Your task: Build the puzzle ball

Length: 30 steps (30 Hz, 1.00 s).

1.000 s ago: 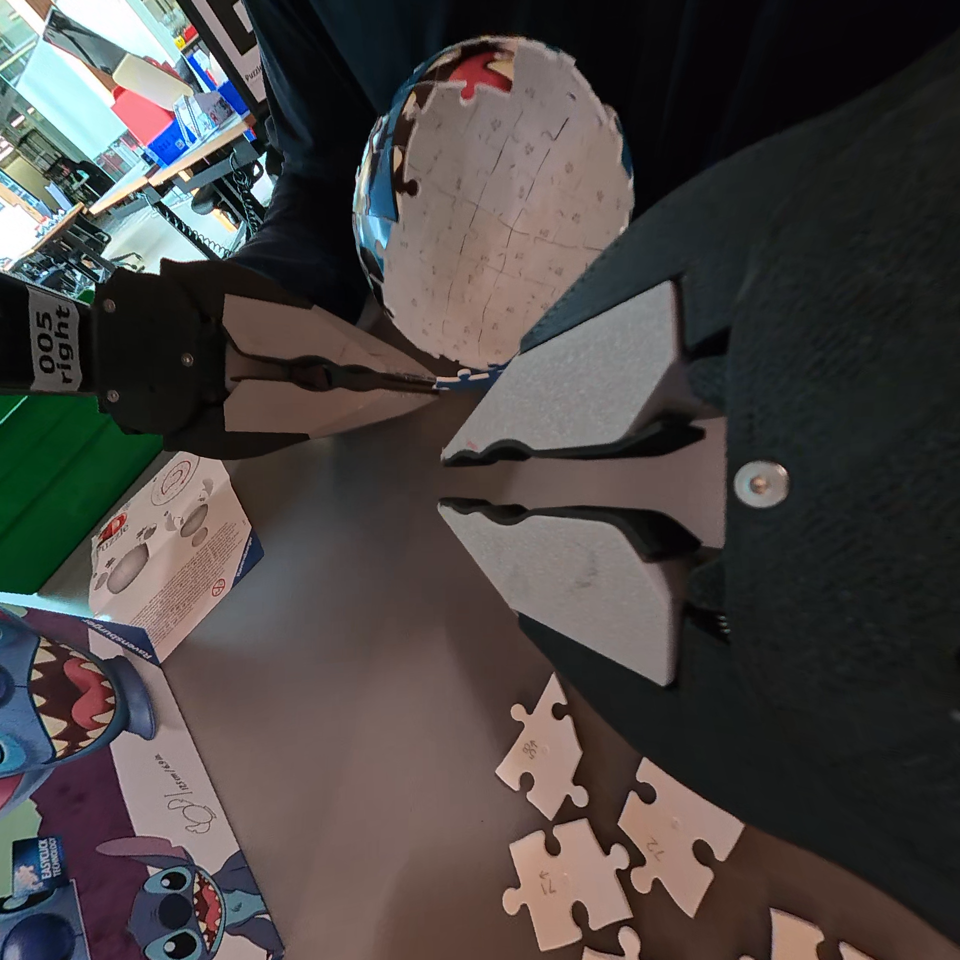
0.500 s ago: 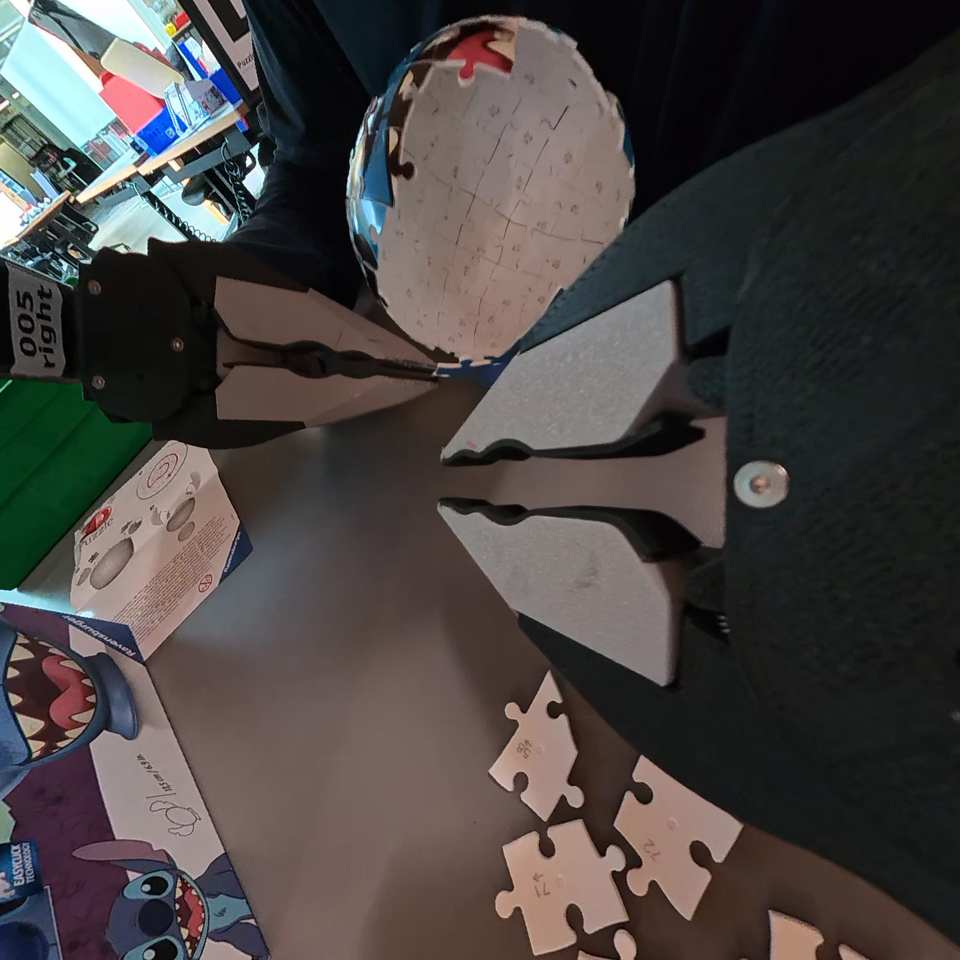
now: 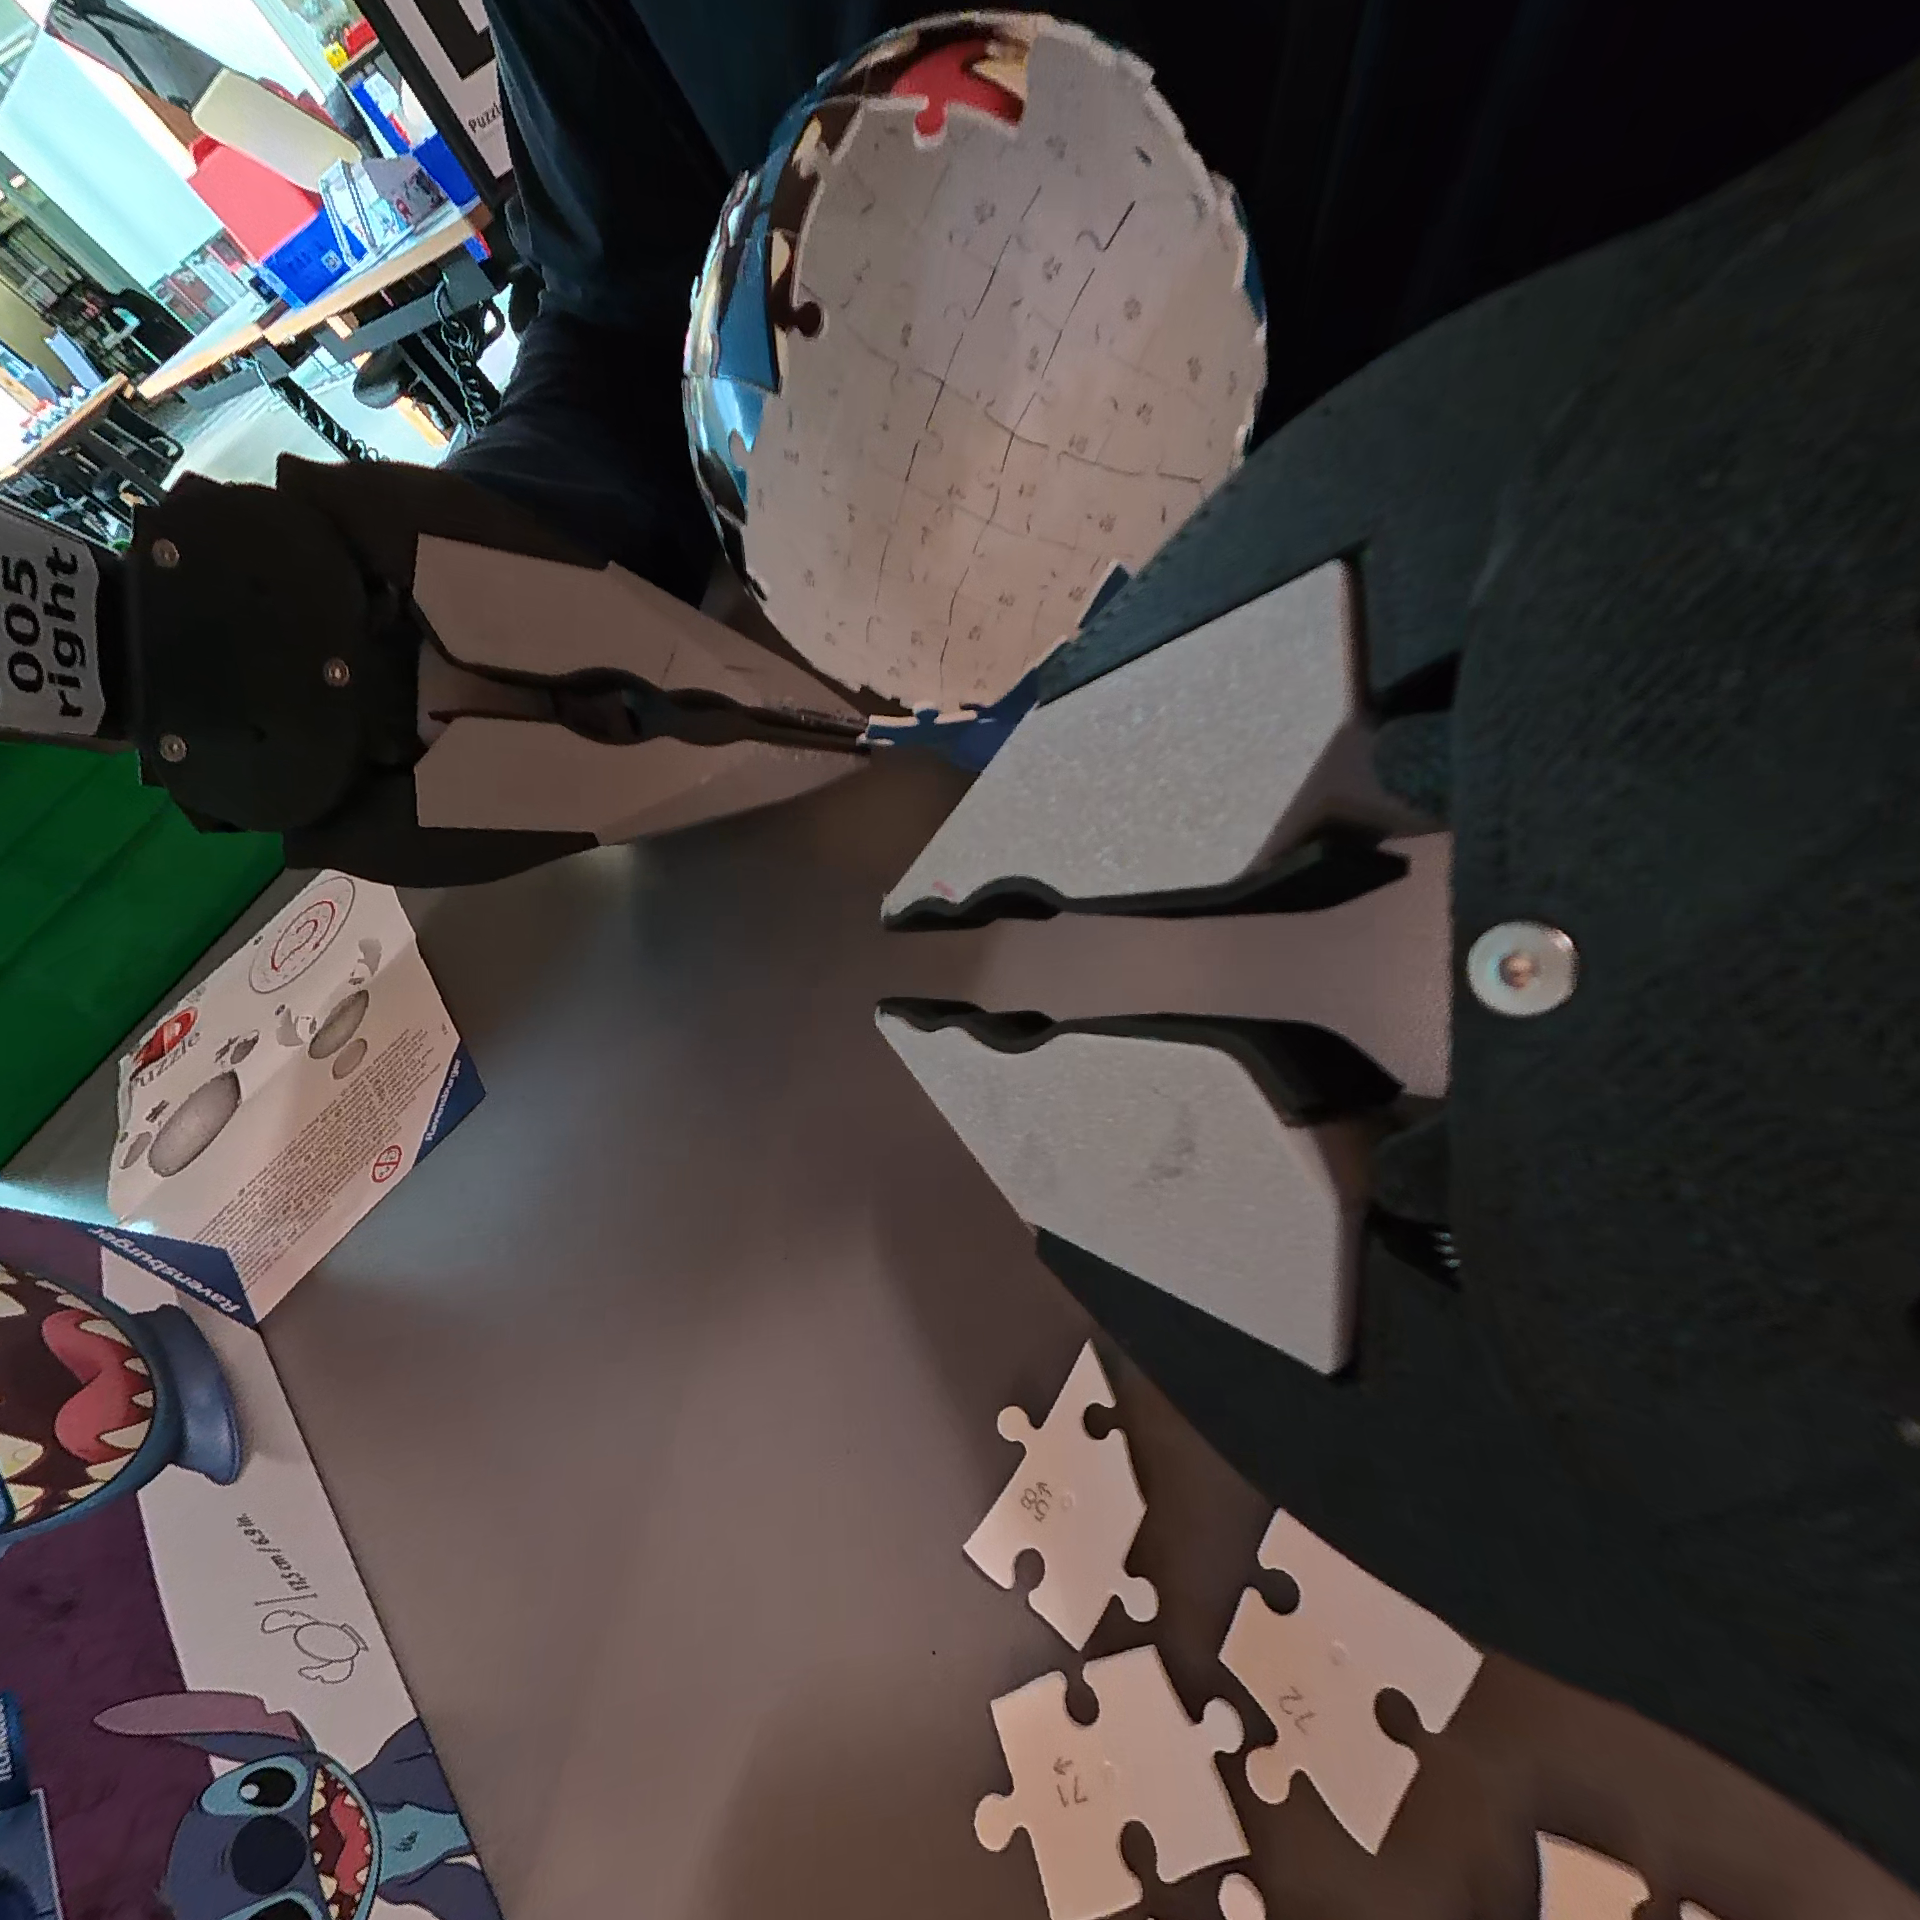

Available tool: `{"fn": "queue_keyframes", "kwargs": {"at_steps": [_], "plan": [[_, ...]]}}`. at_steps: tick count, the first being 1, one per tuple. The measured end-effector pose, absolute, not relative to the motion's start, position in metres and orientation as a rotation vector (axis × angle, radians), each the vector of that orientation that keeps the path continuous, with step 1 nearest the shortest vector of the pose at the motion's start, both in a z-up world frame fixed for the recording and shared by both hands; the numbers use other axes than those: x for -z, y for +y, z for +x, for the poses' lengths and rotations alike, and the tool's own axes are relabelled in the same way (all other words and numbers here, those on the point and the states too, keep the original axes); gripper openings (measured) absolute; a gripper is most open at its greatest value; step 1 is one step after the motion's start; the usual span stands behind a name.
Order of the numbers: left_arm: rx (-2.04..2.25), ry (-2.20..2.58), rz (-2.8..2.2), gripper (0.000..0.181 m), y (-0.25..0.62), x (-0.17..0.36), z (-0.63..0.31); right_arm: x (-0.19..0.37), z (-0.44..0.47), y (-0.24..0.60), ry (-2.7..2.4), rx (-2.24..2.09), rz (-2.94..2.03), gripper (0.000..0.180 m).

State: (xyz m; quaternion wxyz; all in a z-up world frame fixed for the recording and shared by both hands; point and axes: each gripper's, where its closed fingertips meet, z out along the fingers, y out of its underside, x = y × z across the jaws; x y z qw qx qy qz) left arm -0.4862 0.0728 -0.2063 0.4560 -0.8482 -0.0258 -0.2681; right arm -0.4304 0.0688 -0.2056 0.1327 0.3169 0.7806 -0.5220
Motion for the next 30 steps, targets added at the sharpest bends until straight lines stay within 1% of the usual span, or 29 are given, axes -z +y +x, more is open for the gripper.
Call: {"fn": "queue_keyframes", "kwargs": {"at_steps": [14,20,30], "plan": [[0.632,-0.052,-2.134,0.011,0.072,0.213,-0.485,0.203,-0.429,0.068,2.280,1.506,0.923,0.000],[0.626,-0.003,-2.183,0.012,0.071,0.215,-0.471,0.202,-0.427,0.067,2.306,1.484,0.926,0.000],[0.706,0.069,-2.142,0.012,0.063,0.189,-0.445,0.199,-0.425,0.066,2.312,1.485,0.917,0.000]]}}
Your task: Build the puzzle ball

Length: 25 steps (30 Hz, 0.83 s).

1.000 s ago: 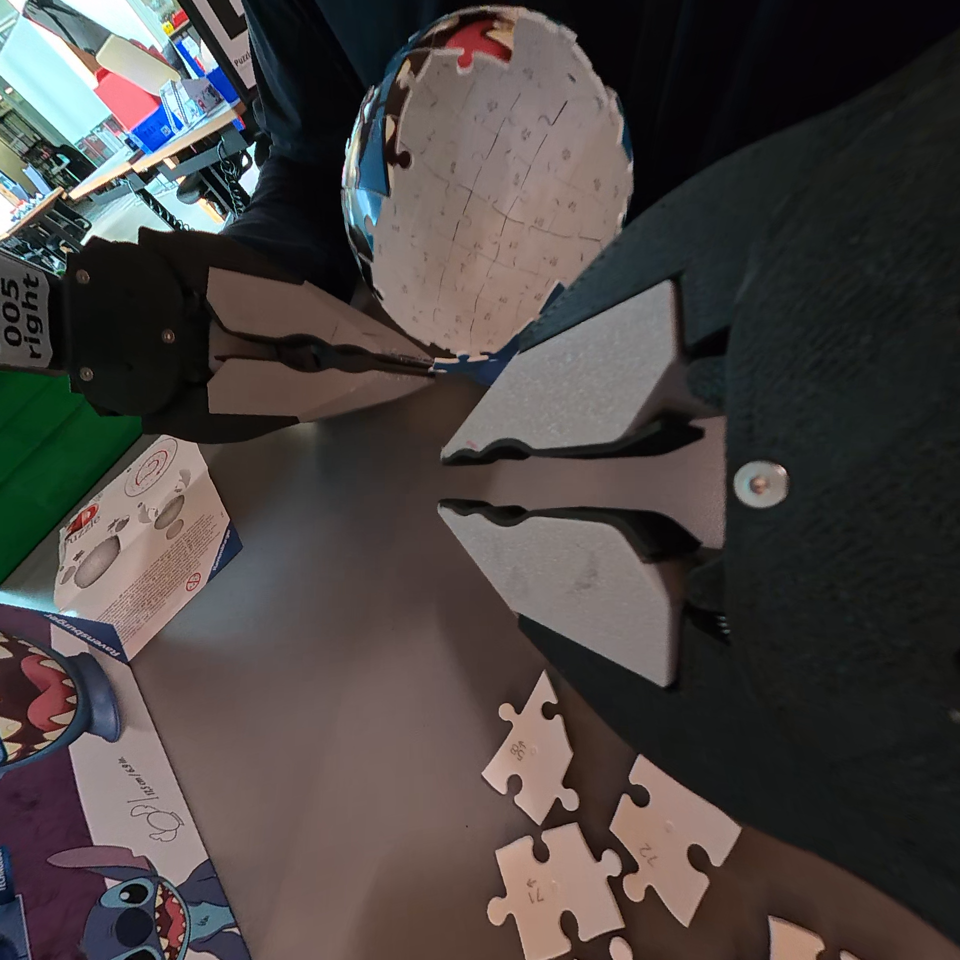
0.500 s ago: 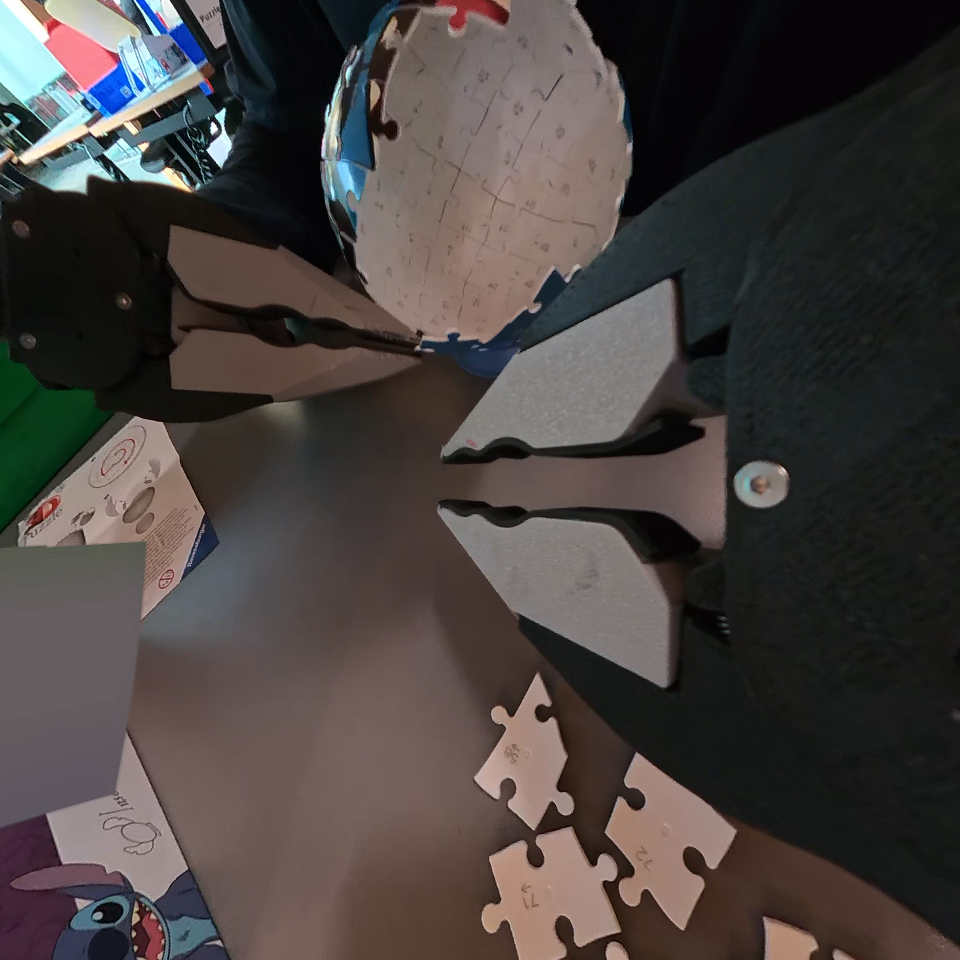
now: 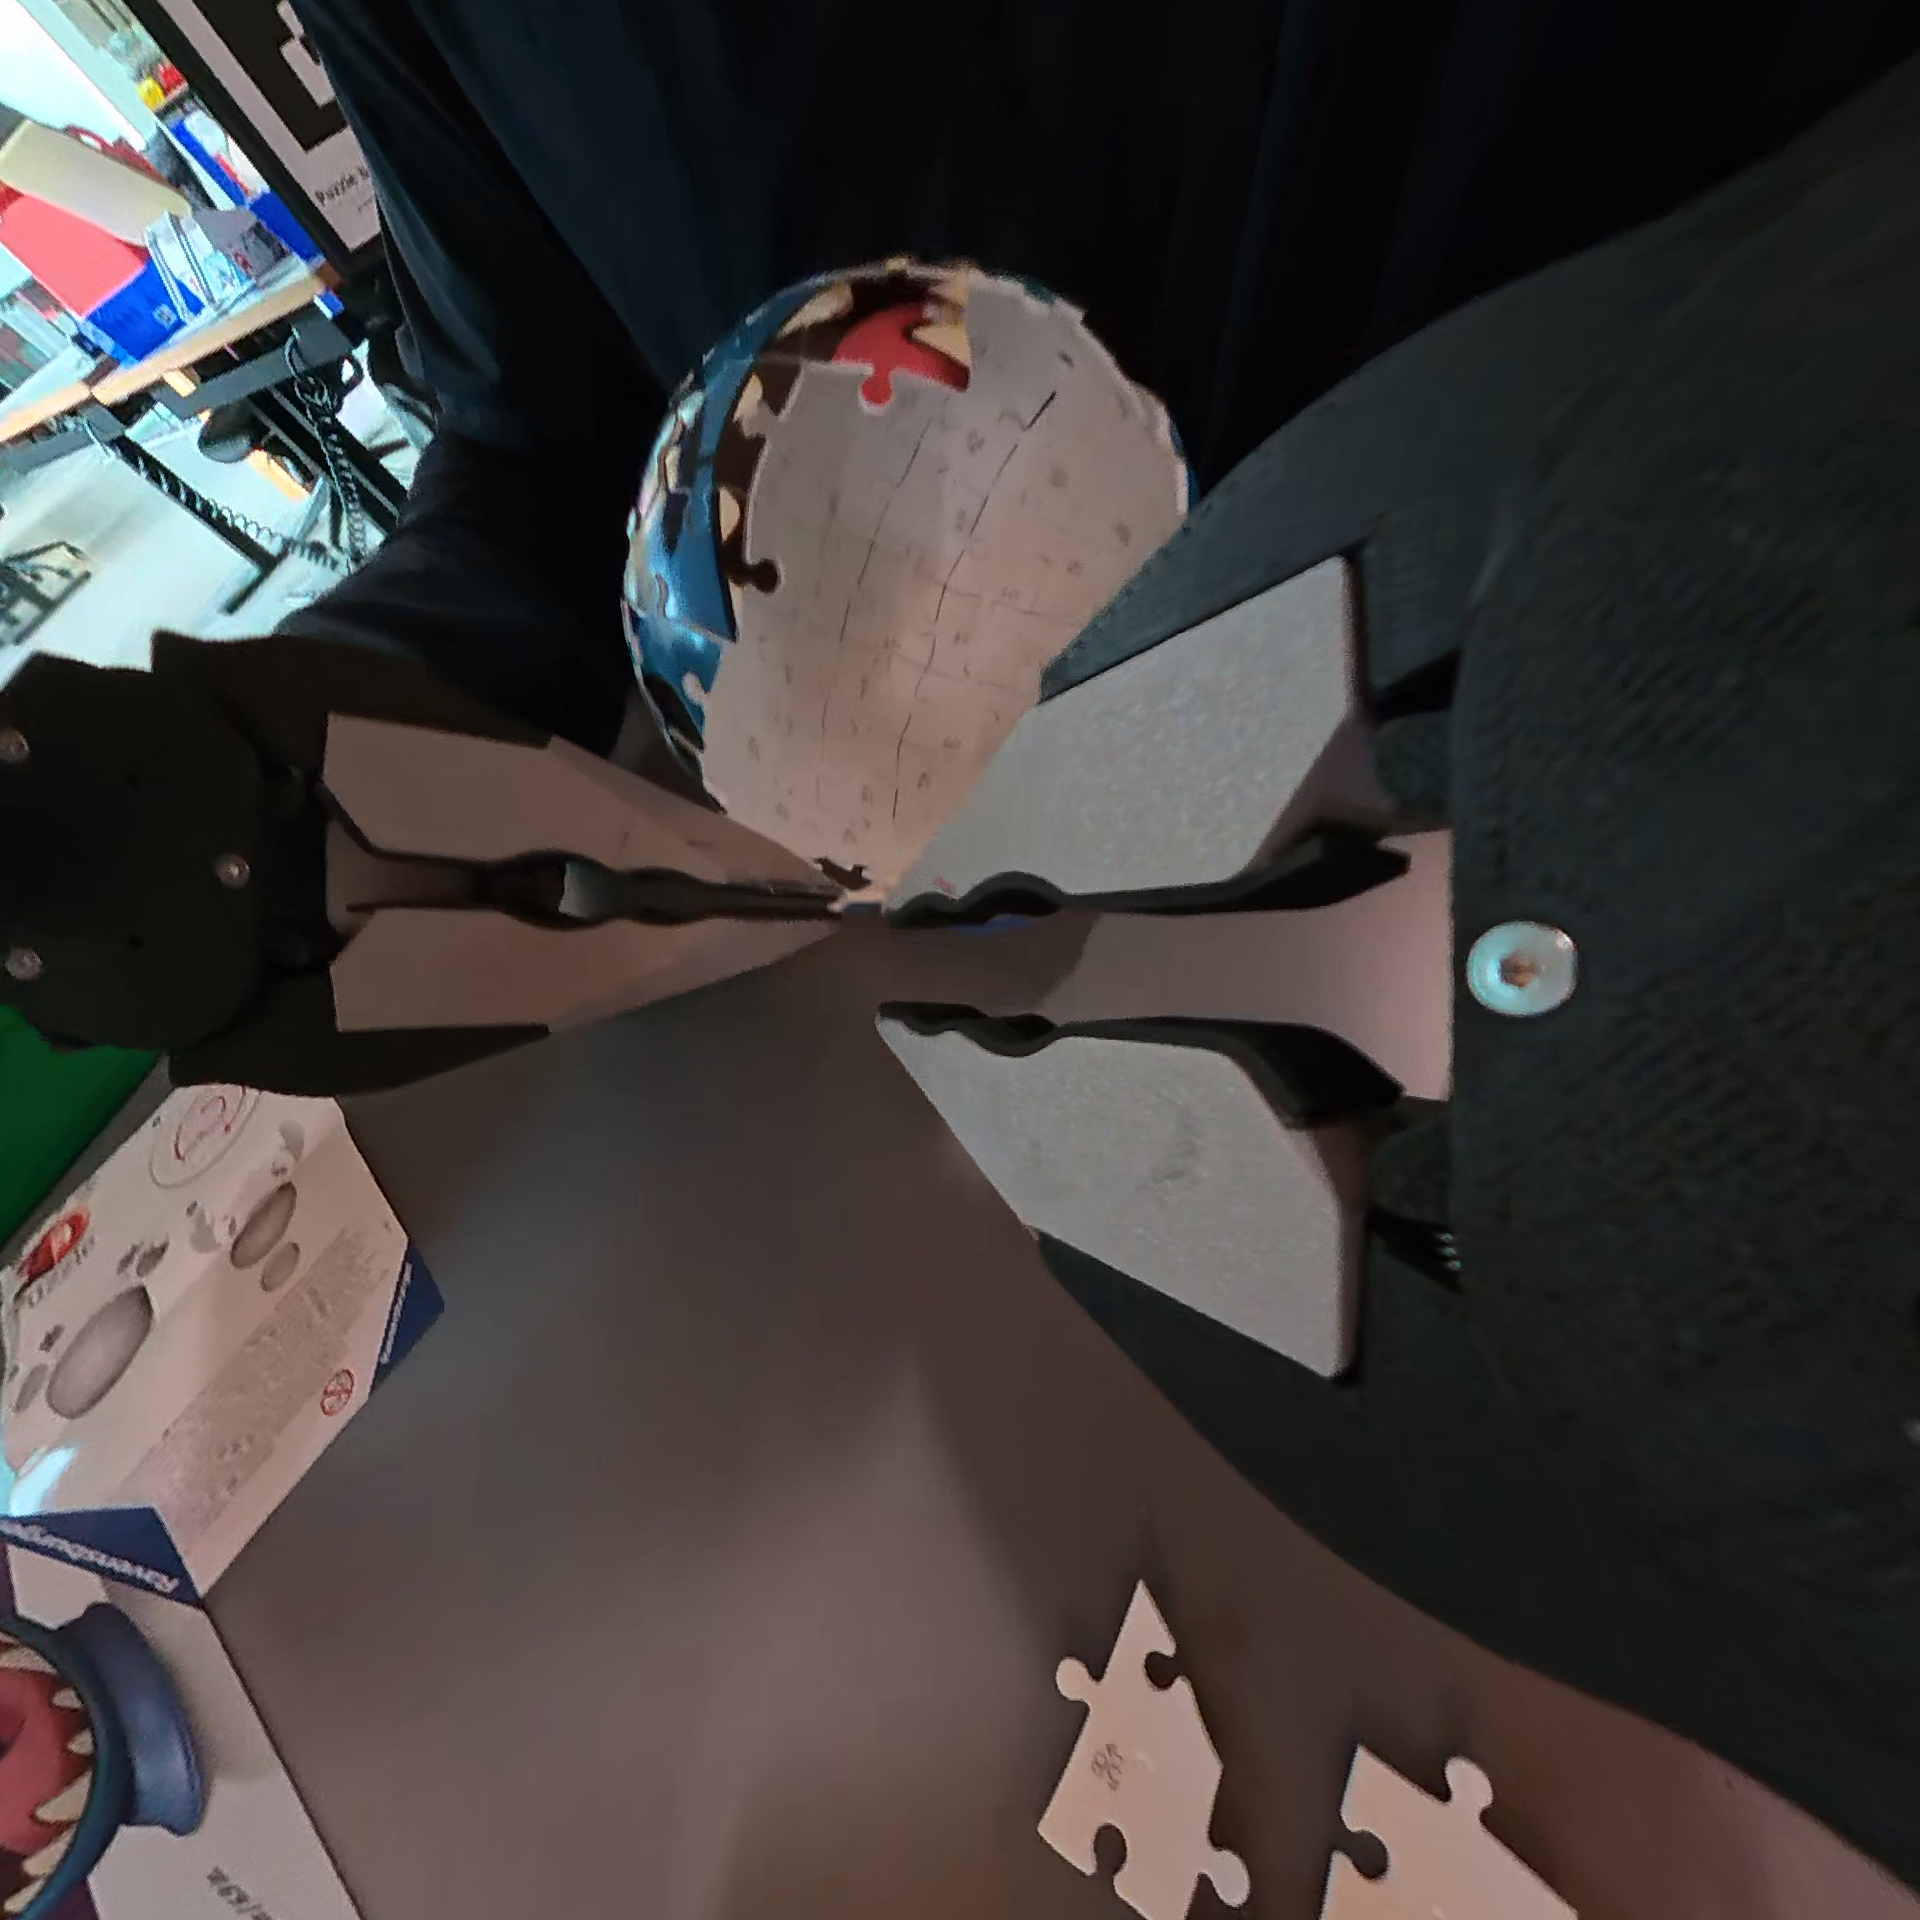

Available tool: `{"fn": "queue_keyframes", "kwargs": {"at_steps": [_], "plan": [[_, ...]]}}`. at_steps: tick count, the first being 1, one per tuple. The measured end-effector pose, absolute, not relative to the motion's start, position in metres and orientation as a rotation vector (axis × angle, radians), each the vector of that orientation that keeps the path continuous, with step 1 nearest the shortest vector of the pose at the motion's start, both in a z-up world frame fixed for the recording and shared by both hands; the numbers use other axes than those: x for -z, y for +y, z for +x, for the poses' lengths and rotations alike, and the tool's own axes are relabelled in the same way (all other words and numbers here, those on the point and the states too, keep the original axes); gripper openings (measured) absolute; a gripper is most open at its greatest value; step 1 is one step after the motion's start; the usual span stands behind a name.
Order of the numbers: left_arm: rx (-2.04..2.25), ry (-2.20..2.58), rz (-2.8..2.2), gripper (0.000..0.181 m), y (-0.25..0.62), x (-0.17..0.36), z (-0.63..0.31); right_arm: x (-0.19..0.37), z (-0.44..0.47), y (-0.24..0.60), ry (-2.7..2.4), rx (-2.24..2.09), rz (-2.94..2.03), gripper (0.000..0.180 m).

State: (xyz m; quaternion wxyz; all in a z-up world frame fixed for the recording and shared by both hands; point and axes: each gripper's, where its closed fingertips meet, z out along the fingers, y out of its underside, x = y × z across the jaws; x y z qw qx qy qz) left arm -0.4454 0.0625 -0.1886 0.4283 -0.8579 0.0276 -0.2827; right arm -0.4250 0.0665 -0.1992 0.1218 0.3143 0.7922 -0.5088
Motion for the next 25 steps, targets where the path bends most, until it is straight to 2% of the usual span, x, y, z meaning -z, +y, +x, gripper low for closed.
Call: {"fn": "queue_keyframes", "kwargs": {"at_steps": [18,25], "plan": [[0.788,0.125,-2.145,0.013,0.060,0.189,-0.428,0.201,-0.424,0.065,2.312,1.475,0.919,0.000],[0.781,0.143,-2.159,0.008,0.059,0.192,-0.425,0.202,-0.422,0.063,2.312,1.466,0.904,0.000]]}}
